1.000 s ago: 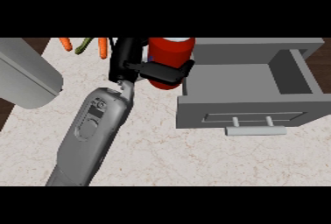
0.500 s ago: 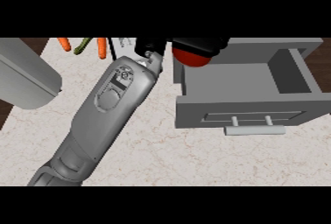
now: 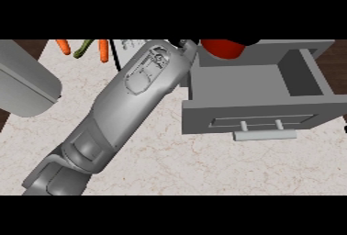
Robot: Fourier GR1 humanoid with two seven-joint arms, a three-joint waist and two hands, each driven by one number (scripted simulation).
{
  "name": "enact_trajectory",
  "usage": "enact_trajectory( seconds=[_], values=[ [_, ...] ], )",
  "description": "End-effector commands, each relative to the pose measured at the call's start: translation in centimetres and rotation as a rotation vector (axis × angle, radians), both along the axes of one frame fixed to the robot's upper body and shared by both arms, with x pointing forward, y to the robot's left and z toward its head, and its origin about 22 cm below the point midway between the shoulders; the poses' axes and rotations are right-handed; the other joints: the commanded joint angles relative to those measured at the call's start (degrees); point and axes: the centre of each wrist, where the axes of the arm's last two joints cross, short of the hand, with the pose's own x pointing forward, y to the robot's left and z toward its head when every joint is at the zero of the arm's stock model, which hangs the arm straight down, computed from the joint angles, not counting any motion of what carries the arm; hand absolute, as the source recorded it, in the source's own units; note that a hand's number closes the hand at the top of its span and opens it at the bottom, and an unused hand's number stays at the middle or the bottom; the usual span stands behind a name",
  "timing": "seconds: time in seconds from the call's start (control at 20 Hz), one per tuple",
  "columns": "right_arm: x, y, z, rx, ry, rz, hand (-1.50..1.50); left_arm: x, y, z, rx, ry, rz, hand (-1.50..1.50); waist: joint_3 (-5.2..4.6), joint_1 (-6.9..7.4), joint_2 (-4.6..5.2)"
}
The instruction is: Pick up the can, place it into the drawer and close the drawer
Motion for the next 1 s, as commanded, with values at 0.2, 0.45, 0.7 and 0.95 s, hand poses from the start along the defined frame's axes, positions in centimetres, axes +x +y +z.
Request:
enact_trajectory(
  seconds=[0.2, 0.45, 0.7, 0.95],
  values=[
    [1.7, 1.1, -0.7, 0.002, 0.018, 0.014, -1.5, 0.9, -2.0, 1.4, 0.044, -0.012, 0.023, 1.5, 0.03, -0.44, 0.23],
    [2.2, 0.0, -0.6, 0.004, -0.014, 0.008, -1.5, 1.5, -2.2, 0.7, 0.075, 0.02, 0.025, 1.5, 0.08, -1.39, 0.44],
    [1.8, 1.3, 0.0, 0.001, -0.033, 0.032, -1.5, 2.0, -2.1, -0.3, 0.103, 0.007, 0.055, 1.5, 0.12, -3.2, 0.84],
    [1.3, 0.7, -0.1, -0.002, -0.029, 0.037, -1.5, 2.4, -1.2, -3.2, 0.136, -0.008, 0.099, 1.5, 0.1, -2.94, 0.63]
  ],
)
